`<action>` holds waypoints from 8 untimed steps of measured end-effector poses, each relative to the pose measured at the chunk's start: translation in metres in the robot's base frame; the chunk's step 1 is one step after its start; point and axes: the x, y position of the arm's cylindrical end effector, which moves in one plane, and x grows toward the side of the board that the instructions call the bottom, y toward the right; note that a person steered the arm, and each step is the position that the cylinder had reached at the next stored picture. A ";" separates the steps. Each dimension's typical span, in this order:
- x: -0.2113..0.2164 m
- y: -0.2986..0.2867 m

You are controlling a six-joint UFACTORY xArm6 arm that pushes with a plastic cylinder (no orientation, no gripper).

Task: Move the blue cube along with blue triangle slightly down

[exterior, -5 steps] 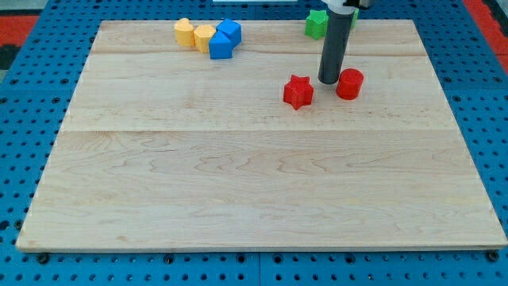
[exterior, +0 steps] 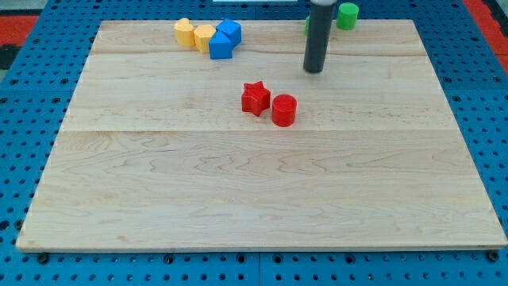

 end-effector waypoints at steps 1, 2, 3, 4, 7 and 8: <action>-0.068 -0.044; -0.094 -0.055; -0.092 -0.152; -0.082 -0.165; -0.005 -0.160; -0.030 -0.152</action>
